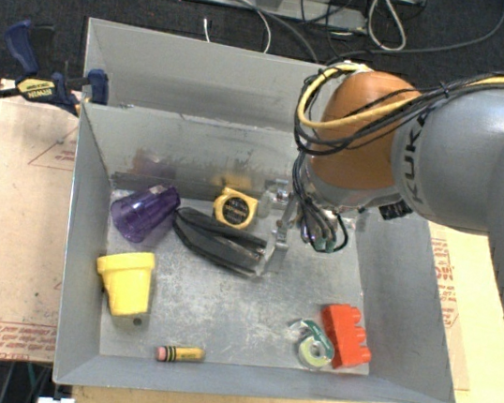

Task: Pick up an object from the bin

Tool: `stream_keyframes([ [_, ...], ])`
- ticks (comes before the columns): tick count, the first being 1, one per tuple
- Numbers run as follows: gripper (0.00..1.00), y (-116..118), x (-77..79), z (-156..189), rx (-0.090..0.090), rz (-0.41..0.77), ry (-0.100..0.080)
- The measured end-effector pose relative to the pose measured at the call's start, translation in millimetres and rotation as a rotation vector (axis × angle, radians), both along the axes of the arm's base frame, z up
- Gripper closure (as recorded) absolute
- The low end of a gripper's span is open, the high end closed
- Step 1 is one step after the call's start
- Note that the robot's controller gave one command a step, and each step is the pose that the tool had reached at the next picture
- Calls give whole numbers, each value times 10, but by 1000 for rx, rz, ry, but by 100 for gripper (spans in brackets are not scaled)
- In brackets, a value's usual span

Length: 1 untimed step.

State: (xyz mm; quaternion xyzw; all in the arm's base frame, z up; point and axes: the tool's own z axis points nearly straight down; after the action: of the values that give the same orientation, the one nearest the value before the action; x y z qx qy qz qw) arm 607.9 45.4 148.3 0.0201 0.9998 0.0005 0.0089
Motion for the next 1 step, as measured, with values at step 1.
stream_keyframes([
  [1, 0, 178, -98, -447, 3, -78, 15],
])
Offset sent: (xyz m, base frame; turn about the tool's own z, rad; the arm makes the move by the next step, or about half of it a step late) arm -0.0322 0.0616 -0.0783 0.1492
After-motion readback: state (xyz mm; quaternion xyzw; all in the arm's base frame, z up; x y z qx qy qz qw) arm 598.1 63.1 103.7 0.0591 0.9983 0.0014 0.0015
